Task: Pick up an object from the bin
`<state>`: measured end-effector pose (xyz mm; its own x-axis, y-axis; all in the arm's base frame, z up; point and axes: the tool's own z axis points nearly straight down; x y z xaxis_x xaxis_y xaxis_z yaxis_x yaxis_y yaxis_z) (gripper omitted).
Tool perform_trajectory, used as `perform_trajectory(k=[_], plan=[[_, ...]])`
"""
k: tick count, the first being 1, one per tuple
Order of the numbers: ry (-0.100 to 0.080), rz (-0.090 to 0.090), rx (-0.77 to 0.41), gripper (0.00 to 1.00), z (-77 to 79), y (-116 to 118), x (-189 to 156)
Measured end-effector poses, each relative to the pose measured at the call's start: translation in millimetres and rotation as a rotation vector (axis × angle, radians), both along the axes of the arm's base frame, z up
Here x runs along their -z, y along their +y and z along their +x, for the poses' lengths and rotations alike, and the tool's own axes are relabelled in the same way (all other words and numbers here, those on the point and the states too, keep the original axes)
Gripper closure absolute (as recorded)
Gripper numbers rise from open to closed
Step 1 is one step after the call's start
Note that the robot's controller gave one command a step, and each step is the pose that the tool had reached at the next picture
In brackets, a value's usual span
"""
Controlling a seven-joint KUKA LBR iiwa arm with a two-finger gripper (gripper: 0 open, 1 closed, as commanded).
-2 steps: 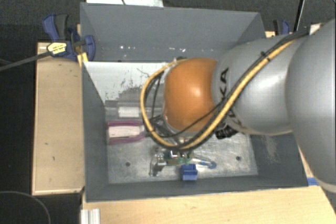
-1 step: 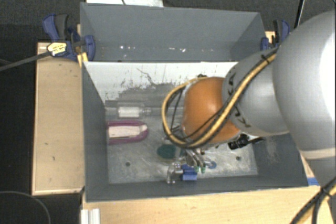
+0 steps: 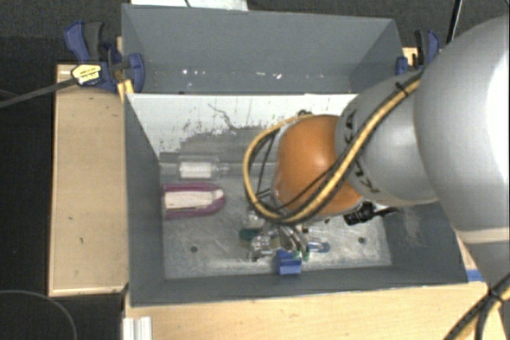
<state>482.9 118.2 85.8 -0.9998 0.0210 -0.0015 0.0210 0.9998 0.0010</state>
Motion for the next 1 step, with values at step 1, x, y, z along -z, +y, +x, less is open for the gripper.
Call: perform_trajectory(k=[1], plan=[[-0.003, 0.001, 0.000, 1.00, 1.6, 4.4, -3.3]])
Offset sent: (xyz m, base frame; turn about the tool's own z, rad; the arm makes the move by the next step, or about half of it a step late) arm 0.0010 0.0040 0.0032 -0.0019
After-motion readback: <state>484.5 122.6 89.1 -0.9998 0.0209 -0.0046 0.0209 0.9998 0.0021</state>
